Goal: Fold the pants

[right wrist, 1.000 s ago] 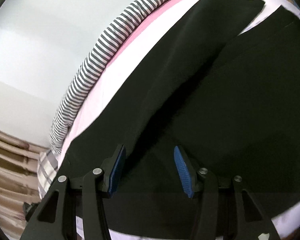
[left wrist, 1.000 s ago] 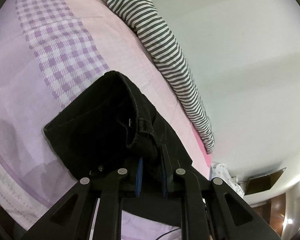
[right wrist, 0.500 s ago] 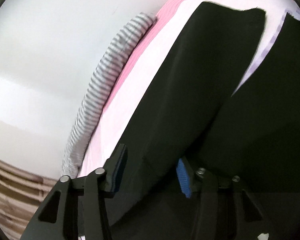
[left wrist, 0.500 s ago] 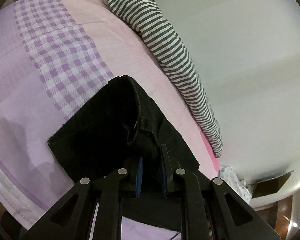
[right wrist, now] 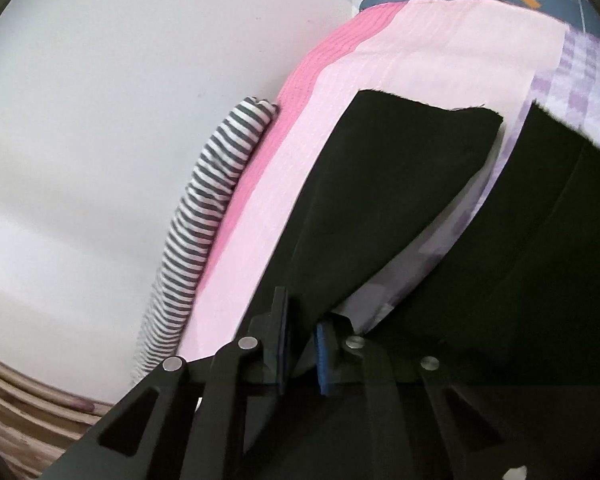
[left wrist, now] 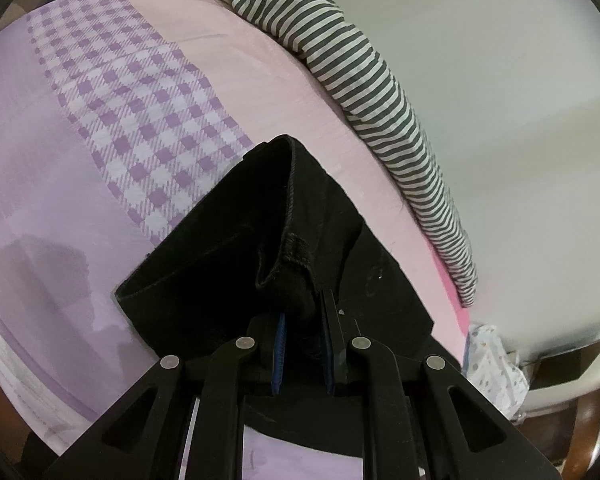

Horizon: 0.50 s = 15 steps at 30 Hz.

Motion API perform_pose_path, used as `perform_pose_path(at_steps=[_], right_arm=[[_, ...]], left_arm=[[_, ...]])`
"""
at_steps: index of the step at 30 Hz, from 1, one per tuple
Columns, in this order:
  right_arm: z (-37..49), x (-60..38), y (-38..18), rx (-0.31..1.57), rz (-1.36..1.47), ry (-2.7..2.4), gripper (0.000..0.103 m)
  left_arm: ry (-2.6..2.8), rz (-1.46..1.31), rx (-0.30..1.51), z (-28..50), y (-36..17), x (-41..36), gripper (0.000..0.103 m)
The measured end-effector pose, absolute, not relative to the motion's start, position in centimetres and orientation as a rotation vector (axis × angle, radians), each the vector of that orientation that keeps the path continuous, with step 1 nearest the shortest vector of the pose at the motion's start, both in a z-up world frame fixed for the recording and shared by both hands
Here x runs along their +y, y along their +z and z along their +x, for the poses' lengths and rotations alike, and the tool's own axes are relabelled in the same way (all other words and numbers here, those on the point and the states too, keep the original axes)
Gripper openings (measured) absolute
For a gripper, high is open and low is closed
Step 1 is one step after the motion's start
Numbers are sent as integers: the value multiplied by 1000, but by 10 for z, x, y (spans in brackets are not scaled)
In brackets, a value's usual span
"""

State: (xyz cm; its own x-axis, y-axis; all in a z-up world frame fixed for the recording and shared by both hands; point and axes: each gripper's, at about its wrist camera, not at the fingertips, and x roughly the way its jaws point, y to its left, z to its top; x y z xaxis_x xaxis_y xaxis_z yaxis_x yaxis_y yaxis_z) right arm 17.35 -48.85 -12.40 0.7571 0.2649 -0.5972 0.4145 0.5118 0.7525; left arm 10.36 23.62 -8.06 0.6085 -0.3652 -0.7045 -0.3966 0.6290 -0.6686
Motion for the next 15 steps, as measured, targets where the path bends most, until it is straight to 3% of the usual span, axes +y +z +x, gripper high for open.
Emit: perform_pose_path(at_steps=[5,15], right_arm=[[177,-483,-98,794,908,-136,5],[113,-456,-38,816,670,-179,4]], left_arm=[[17,-882,983,110,-82,238,16],[-84,-653,1107,125,-78,247,16]])
